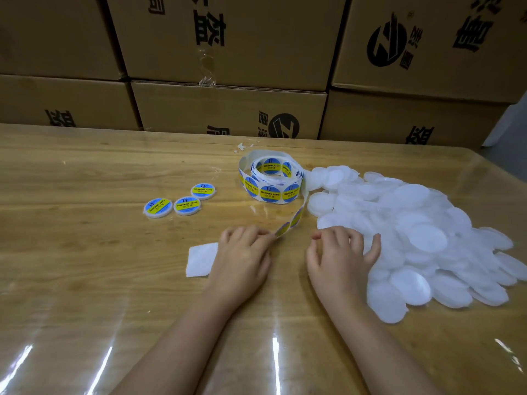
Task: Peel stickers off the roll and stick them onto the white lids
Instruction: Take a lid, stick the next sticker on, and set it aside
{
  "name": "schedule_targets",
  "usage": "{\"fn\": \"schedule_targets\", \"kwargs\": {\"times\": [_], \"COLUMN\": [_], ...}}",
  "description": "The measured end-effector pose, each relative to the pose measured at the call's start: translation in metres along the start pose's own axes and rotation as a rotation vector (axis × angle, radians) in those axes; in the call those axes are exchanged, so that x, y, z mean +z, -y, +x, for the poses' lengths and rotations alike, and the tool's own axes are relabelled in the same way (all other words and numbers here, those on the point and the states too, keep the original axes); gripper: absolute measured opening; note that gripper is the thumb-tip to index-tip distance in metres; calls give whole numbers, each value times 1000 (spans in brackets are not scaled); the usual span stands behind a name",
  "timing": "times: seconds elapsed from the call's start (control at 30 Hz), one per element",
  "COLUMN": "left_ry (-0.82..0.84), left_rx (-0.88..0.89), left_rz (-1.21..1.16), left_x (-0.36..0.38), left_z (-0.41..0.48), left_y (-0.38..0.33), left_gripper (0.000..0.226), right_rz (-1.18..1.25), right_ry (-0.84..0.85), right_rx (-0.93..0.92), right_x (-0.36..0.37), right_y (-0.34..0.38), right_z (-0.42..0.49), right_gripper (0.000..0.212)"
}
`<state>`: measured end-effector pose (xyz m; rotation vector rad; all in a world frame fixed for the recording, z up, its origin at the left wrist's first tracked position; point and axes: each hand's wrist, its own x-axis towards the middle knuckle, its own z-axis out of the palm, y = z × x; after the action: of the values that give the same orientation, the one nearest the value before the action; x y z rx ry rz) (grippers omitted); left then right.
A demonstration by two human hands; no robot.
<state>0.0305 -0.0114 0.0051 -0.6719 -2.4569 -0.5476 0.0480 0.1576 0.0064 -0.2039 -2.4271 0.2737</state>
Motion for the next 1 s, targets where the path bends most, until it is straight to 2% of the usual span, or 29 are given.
{"fn": "schedule_targets", "kwargs": {"times": [0.1, 0.23, 0.37, 0.47, 0.57, 0.73, 0.87, 1.0], "left_ry": [-70, -153, -75, 137, 345, 394, 405, 405], "left_rx": [-15, 108, 253, 126, -30, -127, -153, -171], "left_rz": [-15, -28, -134, -323, -394, -442, -461, -474], "left_x": [1, -4, -5, -5, -1, 1, 1, 2], "left_z": [2, 2, -1, -5, -6, -2, -1, -1], "left_y": [1, -5, -12, -14, -11, -10, -9, -8], "left_gripper": [29, 17, 17, 18, 21, 21, 21, 22], "right_rz": [-74, -138, -141, -138, -72, 8, -45, -72], "right_ry": [-37, 41, 136, 160, 85, 2, -90, 26], "right_rx": [-47, 14, 103, 129, 69, -13, 14, 73], "right_x": [-3, -5, -5, -4, -2, -1, -4, -4], "right_y": [-4, -11, -18, -23, -22, -18, -16, -19], "right_z": [2, 3, 5, 7, 7, 7, 9, 7], "right_gripper": [9, 14, 16, 16, 11, 9, 15, 17]}}
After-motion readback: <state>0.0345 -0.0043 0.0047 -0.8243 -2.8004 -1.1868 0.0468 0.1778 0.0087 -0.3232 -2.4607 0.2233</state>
